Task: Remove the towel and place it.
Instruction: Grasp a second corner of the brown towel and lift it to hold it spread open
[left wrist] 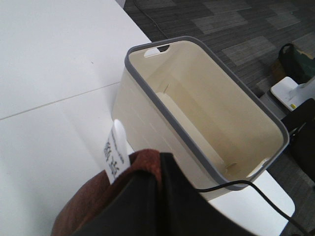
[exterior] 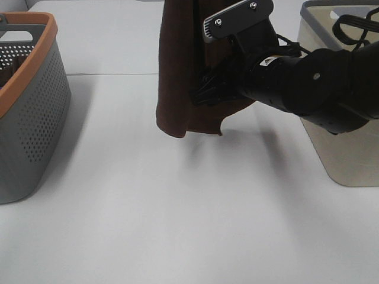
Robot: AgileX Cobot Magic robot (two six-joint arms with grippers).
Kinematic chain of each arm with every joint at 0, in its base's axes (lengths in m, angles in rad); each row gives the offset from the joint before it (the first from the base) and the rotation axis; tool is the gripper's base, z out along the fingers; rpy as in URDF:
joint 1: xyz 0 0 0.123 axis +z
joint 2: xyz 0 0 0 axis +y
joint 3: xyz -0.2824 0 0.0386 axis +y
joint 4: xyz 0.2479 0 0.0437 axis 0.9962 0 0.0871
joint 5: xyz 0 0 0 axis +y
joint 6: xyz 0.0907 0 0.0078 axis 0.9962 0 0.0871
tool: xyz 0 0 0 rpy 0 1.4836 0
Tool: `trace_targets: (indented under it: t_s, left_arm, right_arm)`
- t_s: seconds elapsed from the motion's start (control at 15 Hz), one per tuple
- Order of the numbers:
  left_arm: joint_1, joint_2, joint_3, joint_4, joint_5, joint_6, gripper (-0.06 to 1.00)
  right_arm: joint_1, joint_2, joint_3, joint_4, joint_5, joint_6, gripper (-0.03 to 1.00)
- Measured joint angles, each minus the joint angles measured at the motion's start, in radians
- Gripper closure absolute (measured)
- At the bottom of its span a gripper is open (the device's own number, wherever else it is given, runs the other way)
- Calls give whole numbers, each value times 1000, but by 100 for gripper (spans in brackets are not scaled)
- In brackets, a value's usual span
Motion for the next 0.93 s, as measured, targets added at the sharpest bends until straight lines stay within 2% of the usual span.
trace_targets:
  t_s: [0.2, 0.33, 0.47, 0.73, 0.93]
  left_arm:
    - [0, -6, 0, -89, 0, 14, 94]
    - [0, -6, 0, -105, 0, 19, 94]
    - [0, -6, 0, -108, 0, 27, 94]
    - [0, -6, 0, -111, 0, 36, 94]
    - [0, -6, 0, -111, -2, 56, 94]
  right_arm:
    - [0, 0, 0, -32, -4, 74, 20]
    - [0, 0, 0, -89, -4, 137, 20]
    - [0, 0, 0, -96, -4, 163, 23]
    - [0, 0, 0, -58, -4, 107, 51]
    - [0, 0, 0, 36, -1, 15, 86]
